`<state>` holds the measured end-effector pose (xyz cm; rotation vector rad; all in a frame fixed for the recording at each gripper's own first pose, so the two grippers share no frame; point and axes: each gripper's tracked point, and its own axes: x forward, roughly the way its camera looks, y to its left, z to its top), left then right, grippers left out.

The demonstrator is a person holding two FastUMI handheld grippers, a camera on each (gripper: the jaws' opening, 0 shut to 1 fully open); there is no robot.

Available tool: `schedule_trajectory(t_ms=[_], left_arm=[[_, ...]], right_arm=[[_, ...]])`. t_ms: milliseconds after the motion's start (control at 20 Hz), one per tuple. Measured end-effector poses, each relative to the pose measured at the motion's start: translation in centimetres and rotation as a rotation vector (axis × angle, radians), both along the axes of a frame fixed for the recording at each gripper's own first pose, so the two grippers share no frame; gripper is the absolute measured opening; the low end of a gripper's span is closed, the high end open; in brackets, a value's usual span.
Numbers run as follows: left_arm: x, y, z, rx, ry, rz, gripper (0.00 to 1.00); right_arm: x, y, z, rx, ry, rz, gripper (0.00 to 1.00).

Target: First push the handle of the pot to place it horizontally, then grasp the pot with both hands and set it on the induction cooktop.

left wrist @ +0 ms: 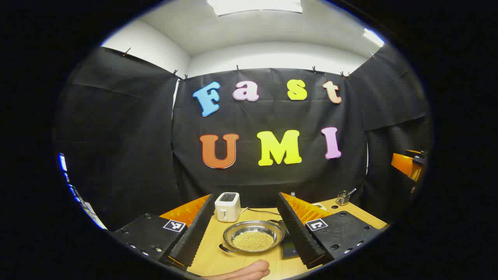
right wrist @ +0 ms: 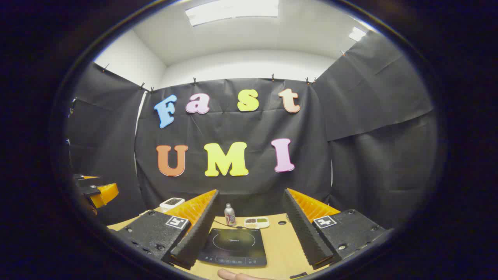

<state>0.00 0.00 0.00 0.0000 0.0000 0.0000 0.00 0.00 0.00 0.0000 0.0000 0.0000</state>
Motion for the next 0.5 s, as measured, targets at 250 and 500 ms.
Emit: schedule_trajectory(t_ms=[250, 500], left_arm=[[-0.8, -0.5, 0.4, -0.007, -0.008, -0.025, 0.96], [-1.0, -0.8, 0.7, -0.023, -0.032, -0.049, 0.96]], right_arm=[[-0.8, -0.7, 0.2, 0.003, -0.016, -0.013, 0.99], [-1.5, -1.9, 0.8, -0.003, -0.046, -0.007, 0.99]])
